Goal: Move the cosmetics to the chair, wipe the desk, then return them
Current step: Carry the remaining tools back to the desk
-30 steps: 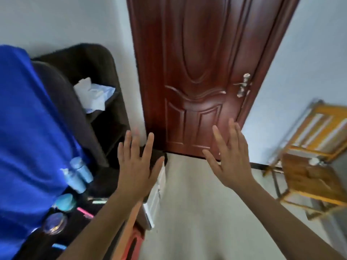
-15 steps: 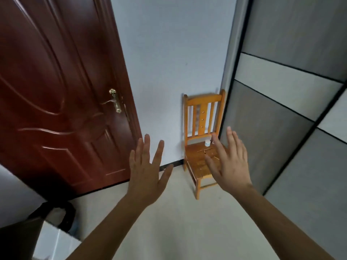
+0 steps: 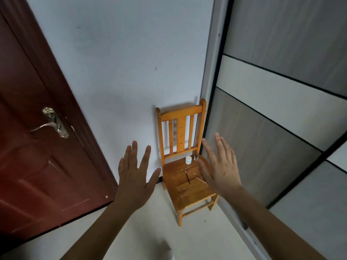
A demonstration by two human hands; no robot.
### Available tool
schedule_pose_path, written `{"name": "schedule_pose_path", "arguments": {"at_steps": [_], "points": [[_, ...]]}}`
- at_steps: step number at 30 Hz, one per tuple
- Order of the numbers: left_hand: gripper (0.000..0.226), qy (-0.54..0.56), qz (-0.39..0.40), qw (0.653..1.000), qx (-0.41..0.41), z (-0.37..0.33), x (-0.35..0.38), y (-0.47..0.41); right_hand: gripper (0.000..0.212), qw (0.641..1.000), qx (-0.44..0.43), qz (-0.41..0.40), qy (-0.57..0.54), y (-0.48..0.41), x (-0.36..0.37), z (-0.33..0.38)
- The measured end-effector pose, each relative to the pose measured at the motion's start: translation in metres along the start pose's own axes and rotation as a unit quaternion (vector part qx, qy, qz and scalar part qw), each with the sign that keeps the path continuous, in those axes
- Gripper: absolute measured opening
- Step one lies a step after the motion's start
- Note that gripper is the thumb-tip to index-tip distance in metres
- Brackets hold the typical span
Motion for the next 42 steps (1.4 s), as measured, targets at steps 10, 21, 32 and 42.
{"name": "schedule_pose_path", "arguments": {"at_steps": [10,21,32,42], "points": [[0.074,0.024,0.009,0.998,0.064,-0.005,0.068,-0.215,0.071,0.995,0.099,0.018,-0.008,-0.162,0.018,-0.051],[0.073,0.009,0.045,0.998,0.032,-0.038,0.152,-0.307,0.066,0.996,0.074,0.029,-0.041,-0.274,0.056,-0.142],[0.069,-0.006,0.107,0.989,-0.107,-0.067,0.243,-0.341,0.065,0.997,-0.018,0.058,-0.057,-0.356,0.139,-0.238],[0.066,0.032,0.241,0.95,-0.197,-0.041,0.442,-0.25,0.066,0.976,0.072,0.179,-0.097,-0.275,0.355,-0.281]]}}
Point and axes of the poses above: each hand's wrist, its own y-axis away from the middle knuckle, its own x-axis out of the palm, z = x × y, the point moved 3 cm from there along -y, towards the middle knuckle, and after that the axes turned 7 degrees about -y, right-handed, at the moved point
